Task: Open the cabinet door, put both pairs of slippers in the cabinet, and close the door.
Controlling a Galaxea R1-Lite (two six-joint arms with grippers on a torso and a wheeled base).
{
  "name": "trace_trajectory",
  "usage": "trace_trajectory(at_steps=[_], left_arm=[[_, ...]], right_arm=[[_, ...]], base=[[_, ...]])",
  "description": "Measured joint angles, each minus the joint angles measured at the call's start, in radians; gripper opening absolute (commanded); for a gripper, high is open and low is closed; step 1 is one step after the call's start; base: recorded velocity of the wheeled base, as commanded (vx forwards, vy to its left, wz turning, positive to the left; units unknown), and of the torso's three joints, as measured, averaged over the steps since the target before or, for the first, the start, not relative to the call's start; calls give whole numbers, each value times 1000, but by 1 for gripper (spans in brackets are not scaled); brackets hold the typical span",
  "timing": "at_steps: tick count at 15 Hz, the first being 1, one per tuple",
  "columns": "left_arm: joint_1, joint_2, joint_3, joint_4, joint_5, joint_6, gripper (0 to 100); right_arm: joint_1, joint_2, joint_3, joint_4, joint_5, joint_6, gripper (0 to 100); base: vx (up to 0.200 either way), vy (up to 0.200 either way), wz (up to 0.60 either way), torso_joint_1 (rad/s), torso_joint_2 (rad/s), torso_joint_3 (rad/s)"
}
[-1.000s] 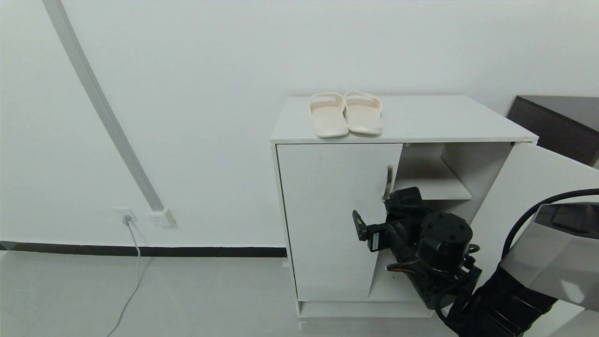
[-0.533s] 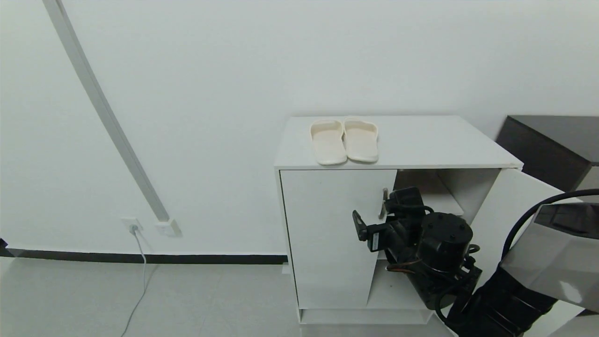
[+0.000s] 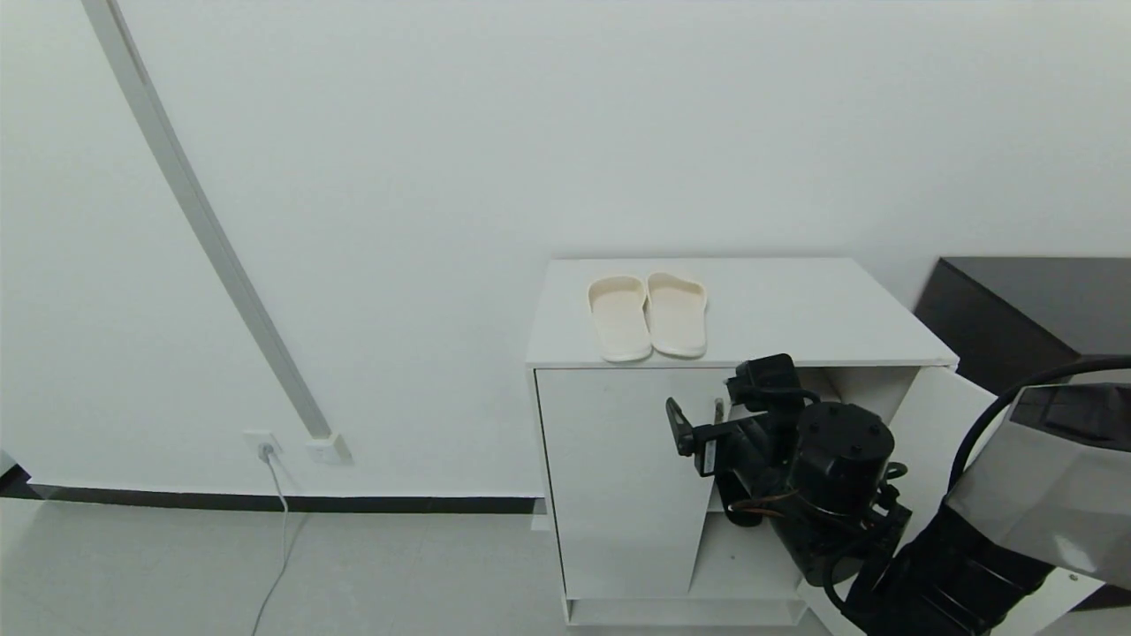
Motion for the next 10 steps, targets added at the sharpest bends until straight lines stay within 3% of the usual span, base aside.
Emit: trace_trajectory(at_steps=[4, 10], left_arm=[[0, 0, 0, 0, 0, 0, 0], [0, 0, 0, 1, 0, 0, 0]], right_arm=[[6, -3, 34, -84, 59, -80, 100], [8, -19, 11, -73, 73, -93, 100]], base=[[0, 0, 0, 28, -70, -30], [0, 0, 0, 0, 0, 0]])
